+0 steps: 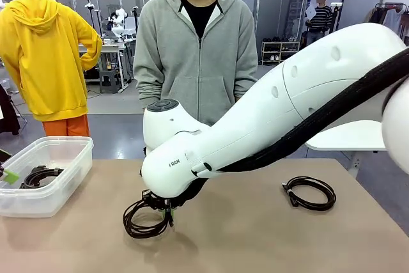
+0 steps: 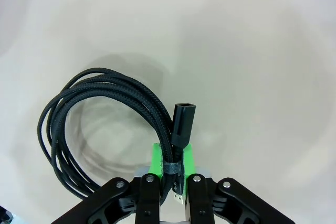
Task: Organize and store the cables.
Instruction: Place the USB Extension Cable into the Organizing box.
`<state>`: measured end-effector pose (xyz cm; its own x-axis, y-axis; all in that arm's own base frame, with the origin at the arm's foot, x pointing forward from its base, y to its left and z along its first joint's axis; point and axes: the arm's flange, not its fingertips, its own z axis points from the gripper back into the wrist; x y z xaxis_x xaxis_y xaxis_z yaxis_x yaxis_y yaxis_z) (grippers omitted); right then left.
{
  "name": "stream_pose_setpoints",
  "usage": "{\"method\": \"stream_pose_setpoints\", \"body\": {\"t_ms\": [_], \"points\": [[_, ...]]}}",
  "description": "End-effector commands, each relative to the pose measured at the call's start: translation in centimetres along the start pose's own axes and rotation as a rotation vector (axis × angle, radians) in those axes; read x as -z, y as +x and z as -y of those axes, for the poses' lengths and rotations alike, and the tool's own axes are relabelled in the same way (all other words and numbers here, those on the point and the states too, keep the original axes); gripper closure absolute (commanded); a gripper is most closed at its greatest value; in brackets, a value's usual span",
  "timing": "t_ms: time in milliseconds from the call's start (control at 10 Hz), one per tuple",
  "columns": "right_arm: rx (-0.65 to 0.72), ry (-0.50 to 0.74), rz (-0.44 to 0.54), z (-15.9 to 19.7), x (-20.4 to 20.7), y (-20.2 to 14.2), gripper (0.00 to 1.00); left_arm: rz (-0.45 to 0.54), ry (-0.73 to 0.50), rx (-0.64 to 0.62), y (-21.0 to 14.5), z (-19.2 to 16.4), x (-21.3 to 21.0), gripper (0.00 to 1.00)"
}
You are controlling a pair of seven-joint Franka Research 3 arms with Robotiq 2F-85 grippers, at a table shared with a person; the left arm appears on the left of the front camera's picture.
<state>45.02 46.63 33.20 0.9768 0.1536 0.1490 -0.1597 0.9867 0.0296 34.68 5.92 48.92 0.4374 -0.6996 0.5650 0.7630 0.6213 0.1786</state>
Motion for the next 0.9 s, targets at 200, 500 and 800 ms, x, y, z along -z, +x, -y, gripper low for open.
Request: {"method": "stream_pose_setpoints", "body": {"t_ms": [200,500,800], "points": [[0.09,0.004,0.009,0.9,-0.4,-0.9,0.47,-0.003,0.002,-0.011,0.0,0.0,-0.1,0.0],[0.07,-0.018,0.02,1.1,-1.3,-1.3,0.02,-0.003,0.002,-0.011,0.0,0.0,-0.1,0.0],[0.064,0.048,0.088,5.6,-5.7,-2.1,0.0,0.0,-0.042,-0.006,0.3,0.3,0.3,0.0]]}}
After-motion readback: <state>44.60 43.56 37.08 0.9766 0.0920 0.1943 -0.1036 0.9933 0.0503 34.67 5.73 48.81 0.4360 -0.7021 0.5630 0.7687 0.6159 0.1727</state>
